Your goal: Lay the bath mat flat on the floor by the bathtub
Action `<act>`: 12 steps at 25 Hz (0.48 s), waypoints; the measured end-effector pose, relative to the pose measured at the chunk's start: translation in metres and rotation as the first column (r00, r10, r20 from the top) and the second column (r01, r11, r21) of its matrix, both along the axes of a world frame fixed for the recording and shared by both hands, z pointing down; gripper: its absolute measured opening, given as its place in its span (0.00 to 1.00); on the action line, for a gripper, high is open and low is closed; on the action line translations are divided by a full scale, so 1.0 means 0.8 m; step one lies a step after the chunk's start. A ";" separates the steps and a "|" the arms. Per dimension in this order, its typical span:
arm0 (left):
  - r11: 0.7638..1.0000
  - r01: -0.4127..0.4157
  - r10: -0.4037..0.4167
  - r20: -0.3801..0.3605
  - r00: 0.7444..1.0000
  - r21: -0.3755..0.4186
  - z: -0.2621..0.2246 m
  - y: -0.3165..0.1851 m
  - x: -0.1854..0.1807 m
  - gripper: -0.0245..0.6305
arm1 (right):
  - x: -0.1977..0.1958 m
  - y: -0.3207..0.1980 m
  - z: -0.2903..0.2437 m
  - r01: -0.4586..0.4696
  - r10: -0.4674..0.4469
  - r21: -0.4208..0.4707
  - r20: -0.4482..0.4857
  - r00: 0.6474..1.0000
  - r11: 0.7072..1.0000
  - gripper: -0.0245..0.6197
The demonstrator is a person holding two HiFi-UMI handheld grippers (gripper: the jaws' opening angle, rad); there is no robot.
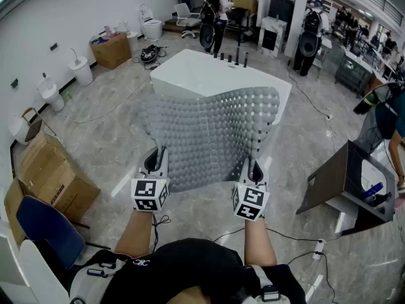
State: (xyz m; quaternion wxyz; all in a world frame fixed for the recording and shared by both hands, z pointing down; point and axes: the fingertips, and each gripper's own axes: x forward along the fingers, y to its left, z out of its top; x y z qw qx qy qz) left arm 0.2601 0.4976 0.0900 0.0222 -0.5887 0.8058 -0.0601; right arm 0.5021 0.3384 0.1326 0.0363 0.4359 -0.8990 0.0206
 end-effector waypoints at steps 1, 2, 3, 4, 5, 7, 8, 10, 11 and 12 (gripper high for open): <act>1.000 0.001 -0.001 0.011 1.000 -0.005 0.002 0.000 0.002 0.11 | -0.001 0.001 0.001 0.006 -0.006 -0.002 -0.001 1.000 1.000 0.11; 1.000 0.002 -0.001 0.020 1.000 -0.010 0.003 -0.001 0.005 0.11 | -0.002 0.003 0.003 0.012 -0.012 -0.004 -0.002 1.000 1.000 0.11; 1.000 0.002 -0.001 0.024 1.000 -0.014 0.005 0.000 0.007 0.11 | -0.003 0.005 0.005 0.018 -0.018 -0.007 -0.004 1.000 1.000 0.11; 1.000 0.002 -0.001 0.024 1.000 -0.019 0.007 0.000 0.008 0.11 | -0.003 0.007 0.007 0.022 -0.022 -0.009 -0.007 1.000 1.000 0.11; 1.000 0.002 -0.001 0.021 1.000 -0.023 0.009 0.001 0.009 0.11 | -0.003 0.009 0.009 0.024 -0.024 -0.012 -0.009 1.000 1.000 0.11; 0.999 0.004 -0.003 0.009 1.000 -0.032 0.013 0.003 0.007 0.11 | -0.004 0.013 0.013 0.020 -0.020 -0.017 -0.008 1.000 1.000 0.11; 0.999 0.005 -0.005 -0.002 1.000 -0.034 0.015 0.004 0.005 0.11 | -0.004 0.015 0.014 0.016 -0.016 -0.020 -0.005 1.000 1.000 0.11; 0.999 0.008 -0.008 -0.026 1.000 -0.034 0.018 0.006 0.000 0.11 | -0.005 0.018 0.016 0.011 -0.012 -0.021 -0.006 1.000 1.000 0.11; 0.999 0.009 -0.011 -0.033 0.999 -0.035 0.020 0.007 -0.002 0.11 | -0.006 0.019 0.016 0.012 -0.012 -0.020 -0.012 1.000 1.000 0.11; 0.999 0.010 -0.012 -0.037 0.999 -0.039 0.020 0.007 -0.004 0.11 | -0.008 0.020 0.017 0.014 -0.014 -0.020 -0.018 1.000 1.000 0.11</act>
